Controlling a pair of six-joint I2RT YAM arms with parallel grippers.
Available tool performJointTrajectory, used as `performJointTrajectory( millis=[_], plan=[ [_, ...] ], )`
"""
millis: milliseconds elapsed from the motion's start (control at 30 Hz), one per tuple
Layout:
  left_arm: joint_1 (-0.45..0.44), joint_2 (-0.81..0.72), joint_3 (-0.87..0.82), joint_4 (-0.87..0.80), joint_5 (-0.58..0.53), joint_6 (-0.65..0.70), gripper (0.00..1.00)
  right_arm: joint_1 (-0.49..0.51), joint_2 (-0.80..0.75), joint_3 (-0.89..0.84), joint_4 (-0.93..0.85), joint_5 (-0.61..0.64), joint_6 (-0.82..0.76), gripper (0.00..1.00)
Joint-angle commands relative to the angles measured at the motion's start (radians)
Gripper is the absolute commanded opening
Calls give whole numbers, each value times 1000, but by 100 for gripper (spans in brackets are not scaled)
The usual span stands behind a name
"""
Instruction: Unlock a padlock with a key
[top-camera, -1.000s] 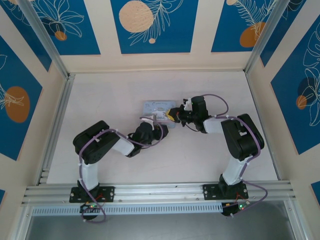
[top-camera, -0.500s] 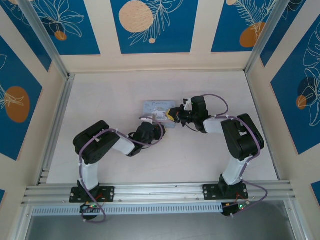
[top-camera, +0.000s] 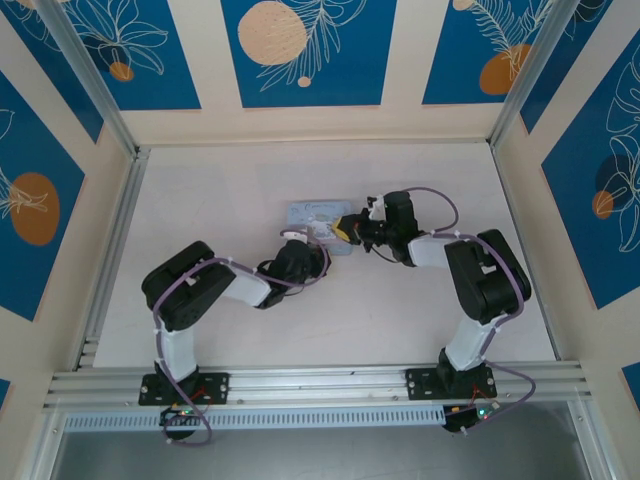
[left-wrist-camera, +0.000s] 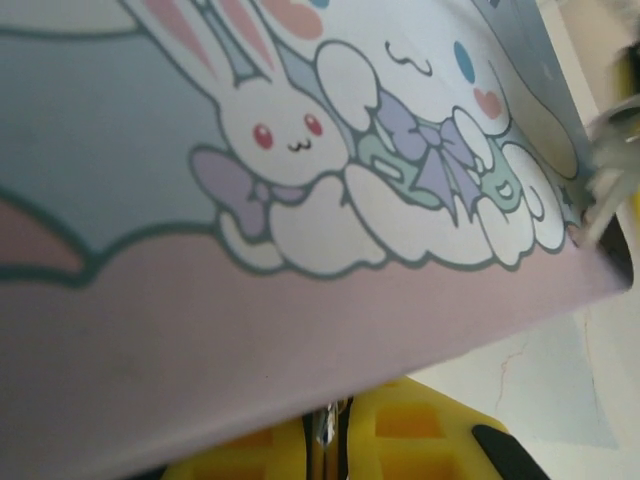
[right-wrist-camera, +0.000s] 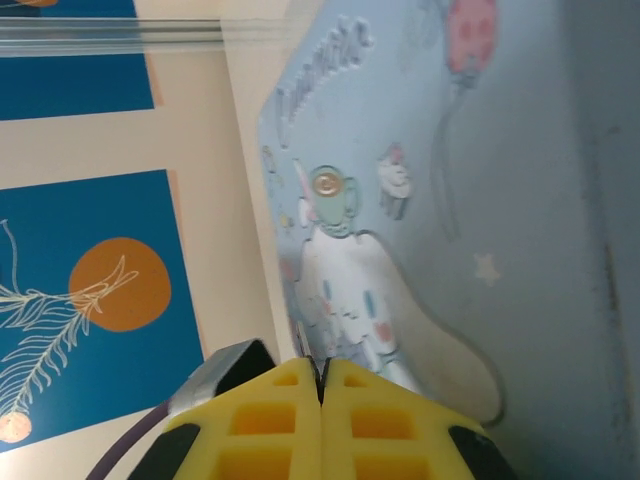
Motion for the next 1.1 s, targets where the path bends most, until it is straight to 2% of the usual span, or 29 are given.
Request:
performJointTrajectory(
  millis=[0, 233, 533, 733, 1067],
  plan=[
    [4, -69, 40, -89, 50, -21, 0, -23, -137, -42, -19, -37, -14, 0],
    [42, -136, 89, -205, 177, -20, 0, -24, -342, -234, -28, -43, -26, 0],
    [105, -217, 73, -191, 316, -34, 0, -20, -435, -435, 75, -82, 8, 0],
    [125, -270, 55, -182, 357, -54, 0, -2, -425, -483, 170, -53, 77, 0],
    [138, -270, 21, -80, 375, -175, 0, 49, -315, -453, 331, -5, 145, 0]
  ],
)
